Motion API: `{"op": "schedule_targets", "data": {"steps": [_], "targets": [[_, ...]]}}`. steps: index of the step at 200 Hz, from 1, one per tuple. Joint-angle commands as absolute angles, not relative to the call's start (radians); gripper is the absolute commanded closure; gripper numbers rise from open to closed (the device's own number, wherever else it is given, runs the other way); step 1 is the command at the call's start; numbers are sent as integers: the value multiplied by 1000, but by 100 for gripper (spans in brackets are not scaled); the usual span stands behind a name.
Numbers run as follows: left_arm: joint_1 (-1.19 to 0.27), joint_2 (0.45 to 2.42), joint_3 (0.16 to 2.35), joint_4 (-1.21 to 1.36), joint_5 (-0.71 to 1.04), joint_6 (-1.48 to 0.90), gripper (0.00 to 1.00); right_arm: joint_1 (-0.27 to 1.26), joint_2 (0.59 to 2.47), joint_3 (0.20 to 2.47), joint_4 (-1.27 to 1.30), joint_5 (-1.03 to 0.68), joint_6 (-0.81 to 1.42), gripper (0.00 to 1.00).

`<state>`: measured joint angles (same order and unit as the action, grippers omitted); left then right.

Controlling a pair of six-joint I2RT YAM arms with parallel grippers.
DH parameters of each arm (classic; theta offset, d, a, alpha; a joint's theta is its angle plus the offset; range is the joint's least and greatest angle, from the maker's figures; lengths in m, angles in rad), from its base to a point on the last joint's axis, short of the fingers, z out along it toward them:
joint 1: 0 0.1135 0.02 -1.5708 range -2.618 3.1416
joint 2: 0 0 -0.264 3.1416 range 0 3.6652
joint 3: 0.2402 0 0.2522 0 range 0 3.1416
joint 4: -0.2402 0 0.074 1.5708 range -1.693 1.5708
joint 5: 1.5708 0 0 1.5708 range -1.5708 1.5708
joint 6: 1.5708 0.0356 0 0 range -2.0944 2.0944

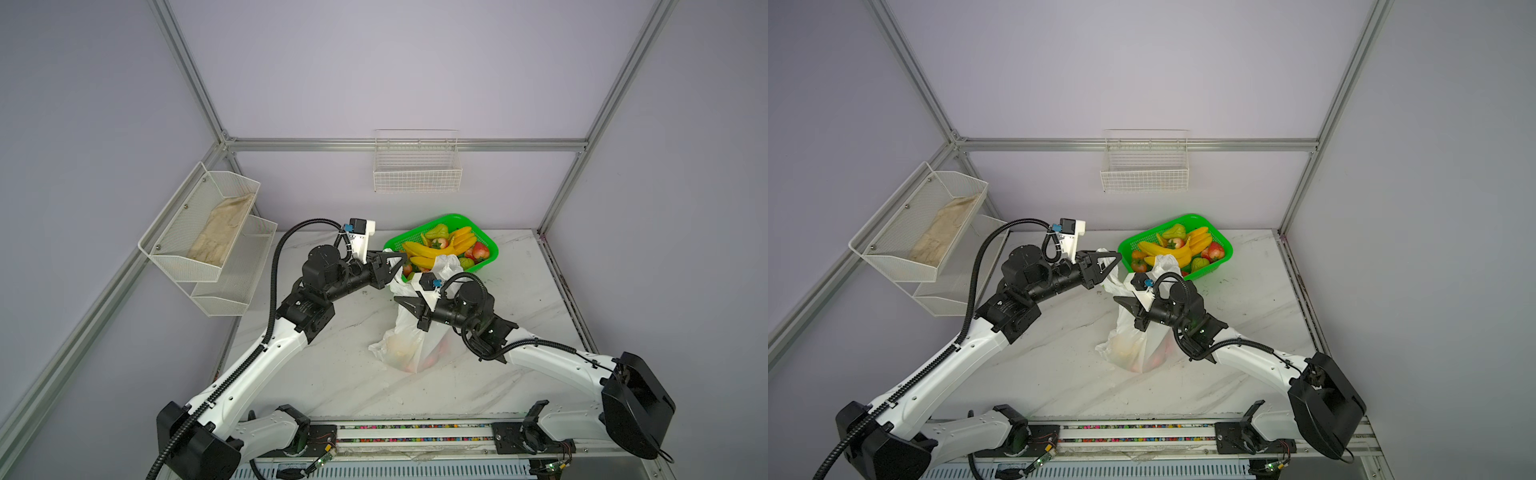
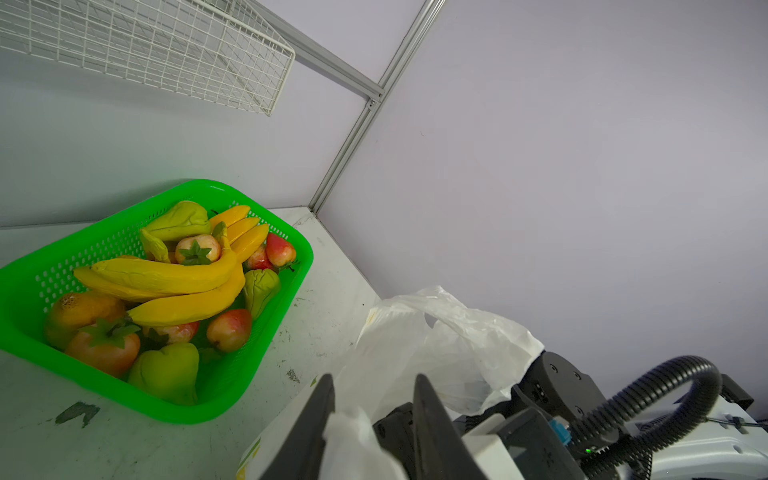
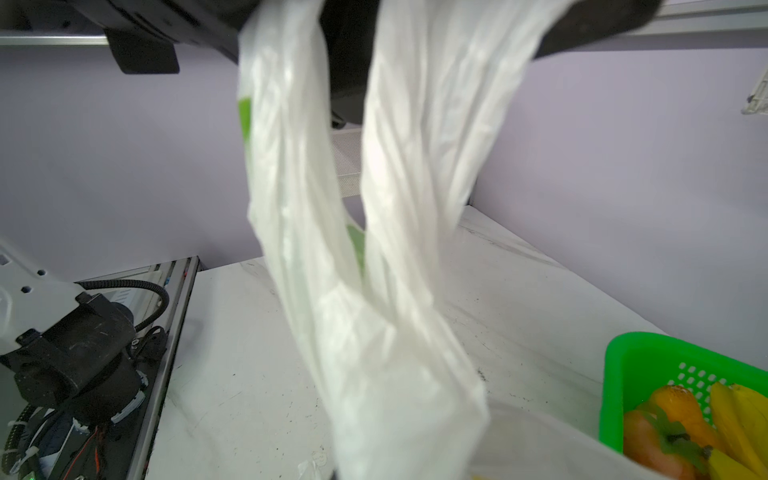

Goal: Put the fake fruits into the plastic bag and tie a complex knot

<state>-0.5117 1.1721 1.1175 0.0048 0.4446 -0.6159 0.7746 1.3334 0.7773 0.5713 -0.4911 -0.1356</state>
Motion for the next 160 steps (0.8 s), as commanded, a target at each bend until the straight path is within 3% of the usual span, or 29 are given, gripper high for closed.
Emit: {"op": "schedule_targets", "data": {"steps": [1,22,41,89,115,160], "targets": [[-503,1149,1180,30,469,-588,75,768,1343,808,561,-526,-148,96],[-493,1130,1166,43,452,-584,85,769,1339,799,561,-509,-143,96],[-488,1110,1151,49,434,-571,100,769,1330,788,563,-479,-132,91],[-488,1095,1074,143,376,-717,100,789,1260,754,579,-261,-69,56],[-488,1109,1012,250,387,-867,100,867,1219,735,606,-77,-106,44],[-489,1117,1005,250,395,-894,100,1022,1243,805,635,172,-149,29]]}}
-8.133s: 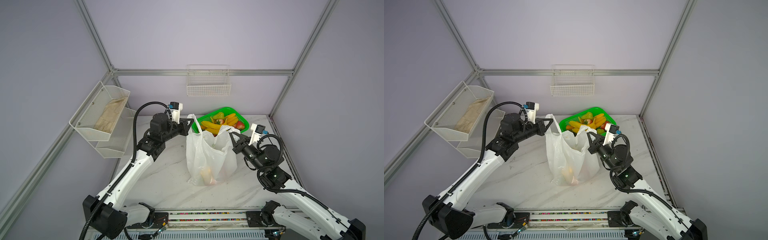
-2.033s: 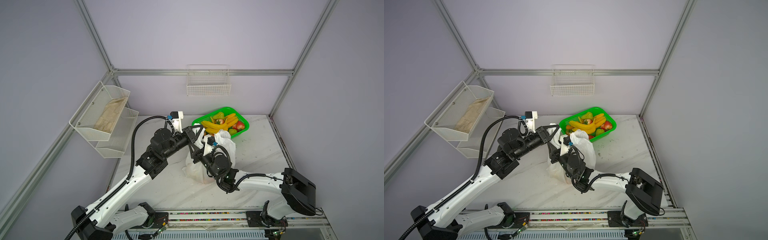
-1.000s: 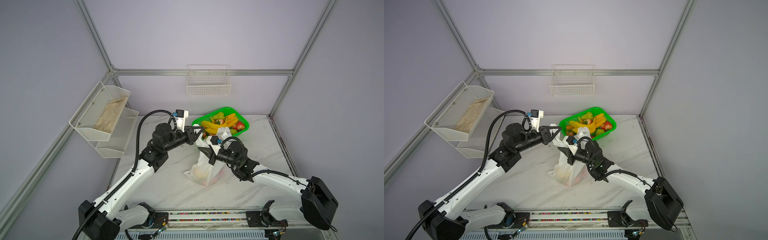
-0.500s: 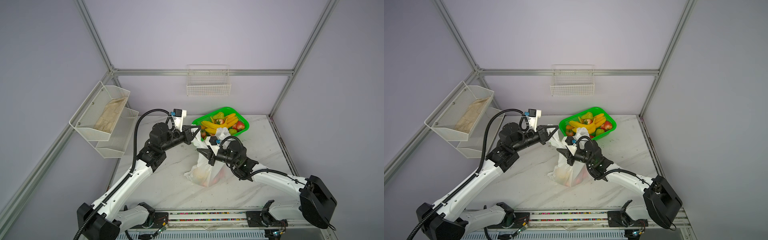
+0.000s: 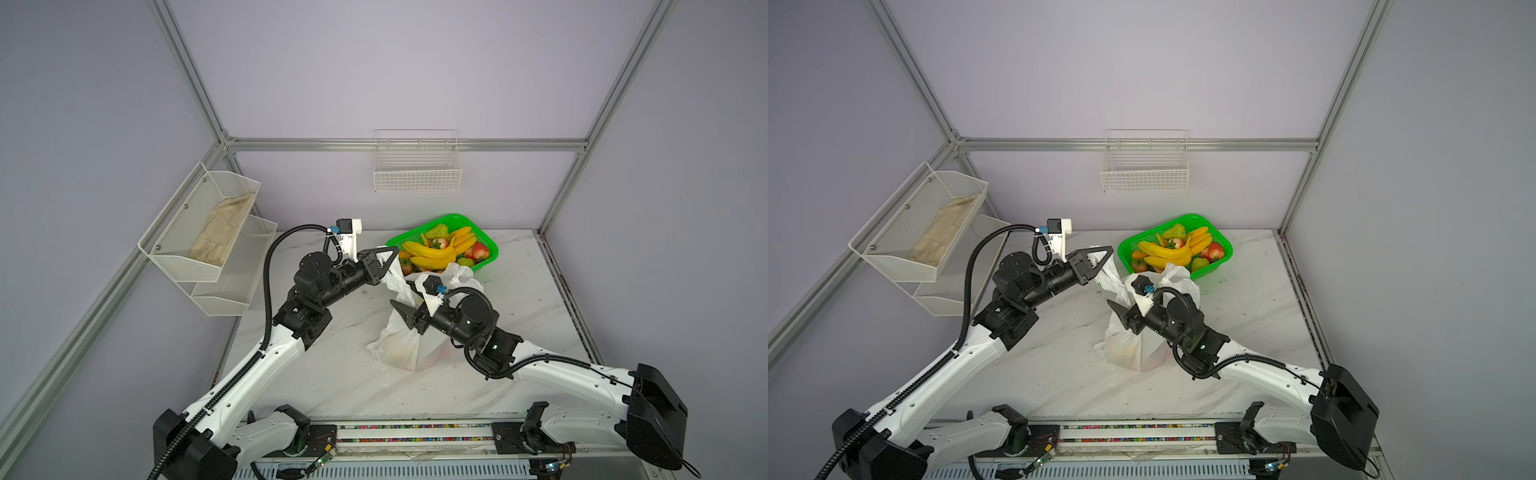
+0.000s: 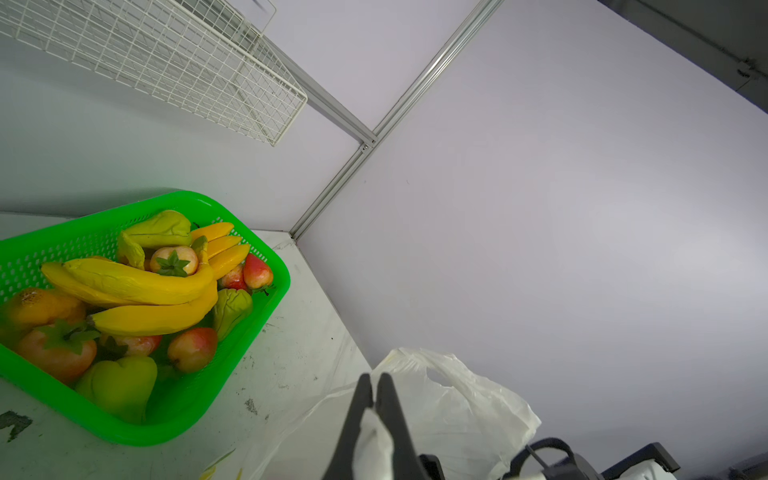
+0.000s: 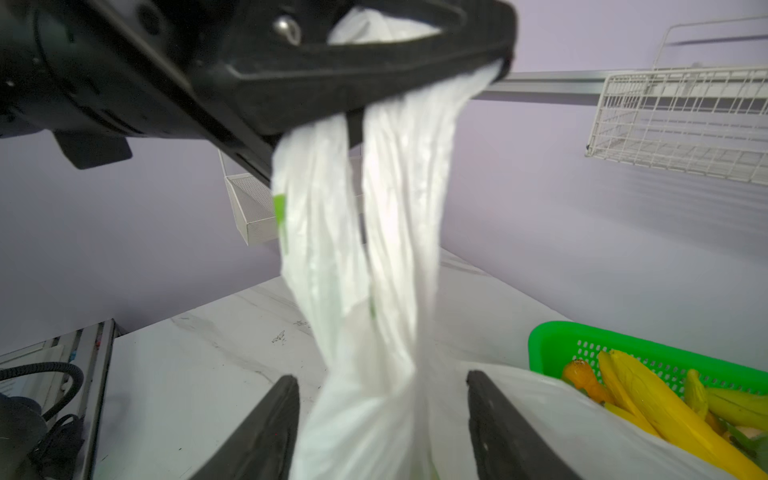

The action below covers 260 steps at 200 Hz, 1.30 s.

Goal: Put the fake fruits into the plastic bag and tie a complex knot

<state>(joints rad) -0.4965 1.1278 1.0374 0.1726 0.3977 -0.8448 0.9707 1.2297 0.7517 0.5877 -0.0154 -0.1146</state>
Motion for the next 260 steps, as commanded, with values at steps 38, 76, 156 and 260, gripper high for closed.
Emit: {"op": "schedule_targets", "data": {"steps": [38,76,156,260], "targets": [[-489,1107,1001,253,395,-896,100,1029,1296,856,682,207,-168,26],[-490,1087,997,247,381,-882,100,943,1368,892,661,-240,-159,31],[-486,1063,999,215,339,-842,100,815,1418,782,699,-637,-55,75],[-486,1080,1000,211,341,-870,100,962,1339,881,636,43,10,34]]}}
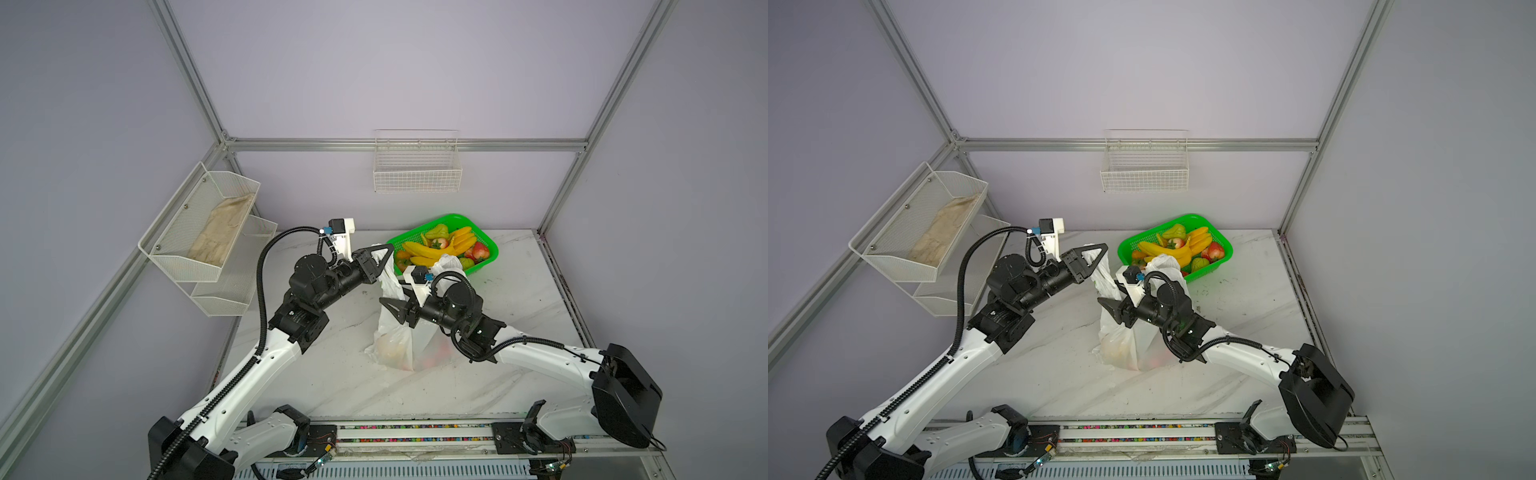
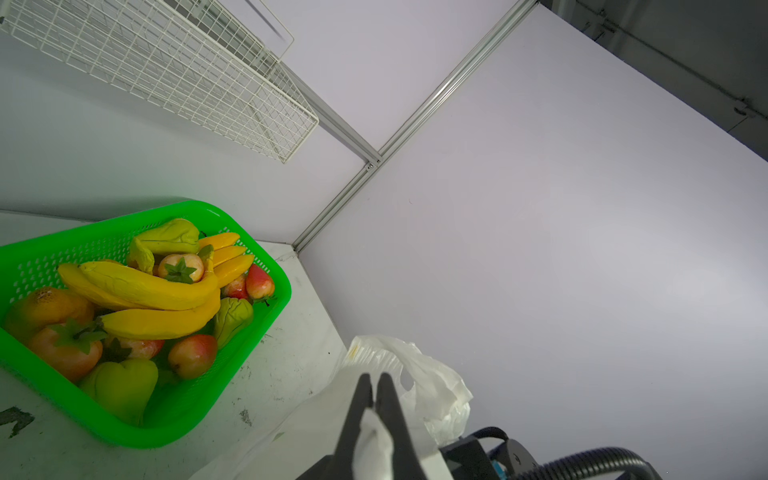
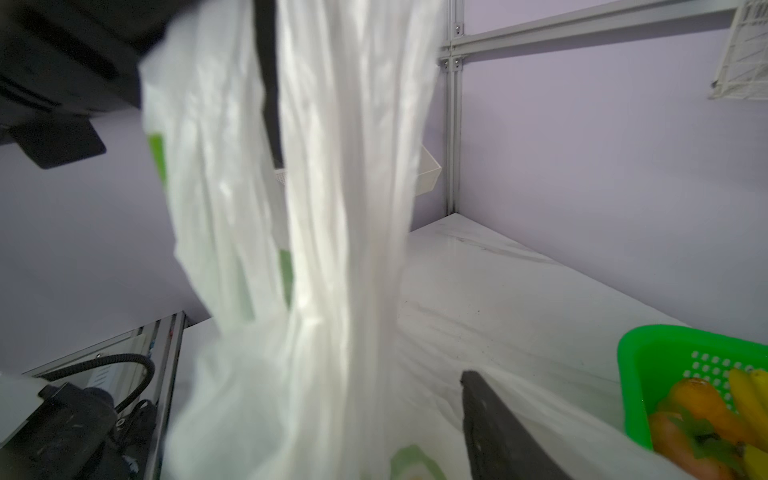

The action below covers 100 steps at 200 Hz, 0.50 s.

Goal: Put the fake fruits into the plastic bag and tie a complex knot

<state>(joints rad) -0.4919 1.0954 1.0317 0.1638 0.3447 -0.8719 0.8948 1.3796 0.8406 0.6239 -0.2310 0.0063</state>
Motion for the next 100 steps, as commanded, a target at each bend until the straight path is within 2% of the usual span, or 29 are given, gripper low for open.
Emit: {"op": "schedule_targets", "data": {"steps": [1,48,69,100], "targets": [[-486,1080,1000,211,341,-870,100,967,1340,882,636,52,8,34],[-486,1083,996,214,341,-887,100,1128,1461,983,656,572,-11,33],[-486,1081,994,215,339,-891,100,1157,1519,1008,688,727,-4,44],[-485,1070,989,209,325,-886,100,1159,1582,970,727,808,16,64]]}}
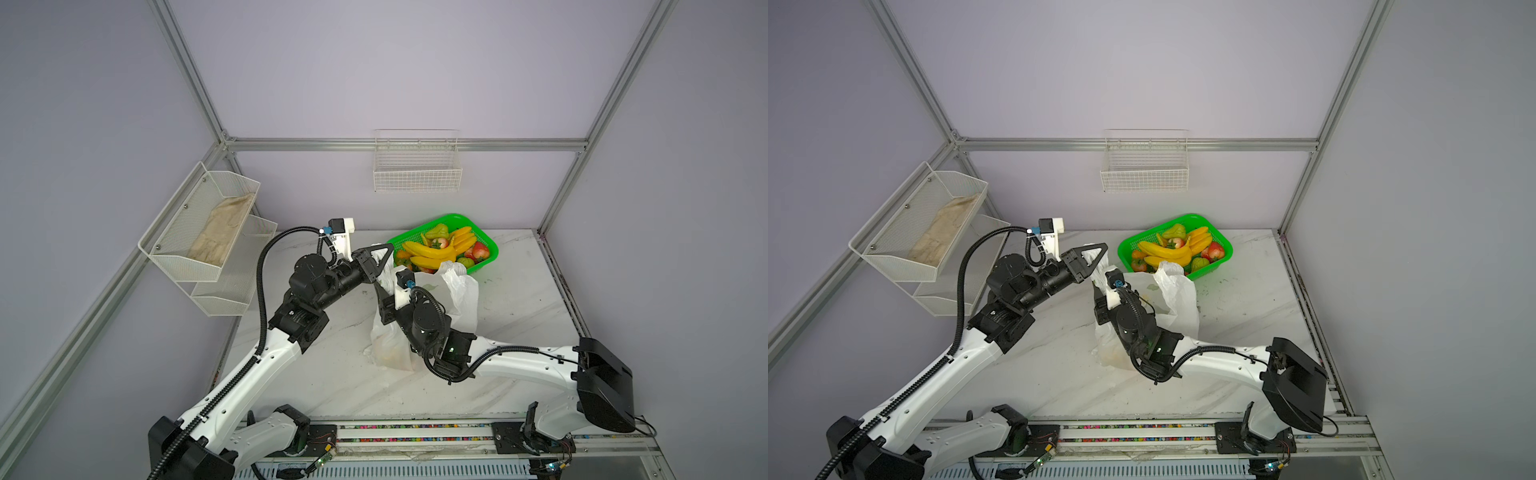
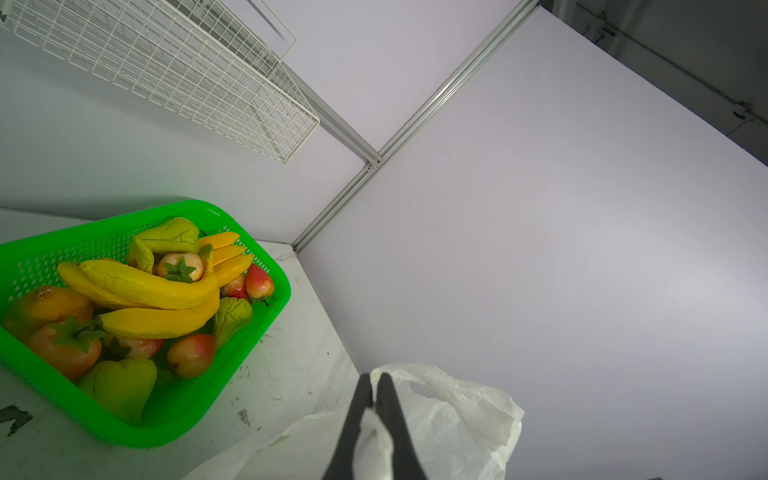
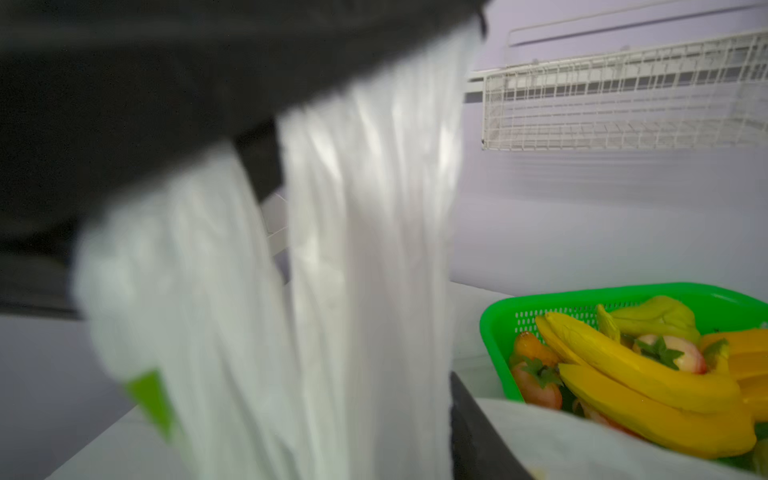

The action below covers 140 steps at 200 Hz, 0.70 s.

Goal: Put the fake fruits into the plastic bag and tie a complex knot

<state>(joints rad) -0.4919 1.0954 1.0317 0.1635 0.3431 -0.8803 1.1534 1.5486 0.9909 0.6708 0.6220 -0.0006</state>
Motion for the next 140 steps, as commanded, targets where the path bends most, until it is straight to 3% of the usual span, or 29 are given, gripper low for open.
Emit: {"op": "schedule_targets", "data": {"steps": [1,66,107,140], "targets": [[-486,1069,989,208,323,-886,100,1159,1584,968,729,810,16,65],[-459,1061,1015,166,299,-801,100,1158,1576,833,797,626,26,86],[-451,1071,1030,135,290,-741,92,1155,1553,816,810,553,11,89],[-446,1073,1039,138,308,-713,79,1153,1539,806,817,511,7,93]]}}
